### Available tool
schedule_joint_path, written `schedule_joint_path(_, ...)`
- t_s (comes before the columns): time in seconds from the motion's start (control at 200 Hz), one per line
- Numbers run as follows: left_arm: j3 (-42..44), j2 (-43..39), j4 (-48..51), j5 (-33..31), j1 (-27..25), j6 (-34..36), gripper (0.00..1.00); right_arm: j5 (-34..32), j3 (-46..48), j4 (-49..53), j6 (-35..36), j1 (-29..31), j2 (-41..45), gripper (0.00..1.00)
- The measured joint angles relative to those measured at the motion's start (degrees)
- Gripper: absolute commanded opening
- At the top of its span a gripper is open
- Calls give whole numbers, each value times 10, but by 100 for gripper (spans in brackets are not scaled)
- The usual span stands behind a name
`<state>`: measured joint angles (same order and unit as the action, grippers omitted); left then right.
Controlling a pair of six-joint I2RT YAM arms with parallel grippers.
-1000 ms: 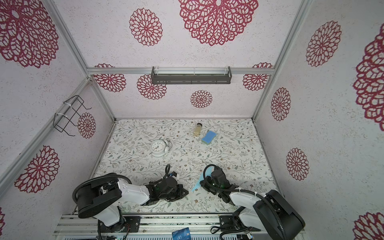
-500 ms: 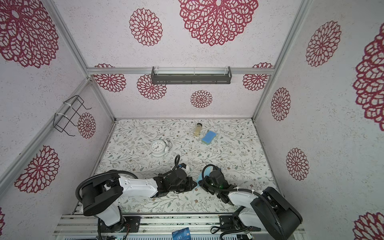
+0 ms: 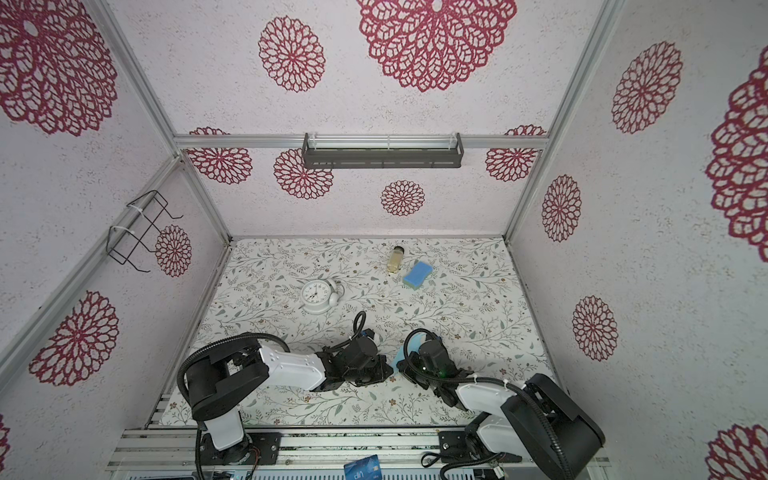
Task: Fold a paper plane with a square sheet of paper (fold left side to right side)
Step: 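Draw the right gripper back with the plane while the left gripper holds the wing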
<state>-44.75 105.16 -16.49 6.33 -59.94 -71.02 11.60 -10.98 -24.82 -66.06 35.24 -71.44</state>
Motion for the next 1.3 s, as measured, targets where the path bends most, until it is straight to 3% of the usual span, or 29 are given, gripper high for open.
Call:
schedule_joint_path(0.435,23,3,-43,5,-1,-45,0,16,-19,26,33,-16,-9,0)
schedule_joint_path(1.301,32,3,-60,4,-3,-68,0,76,-20,51,134,-170,-7,0)
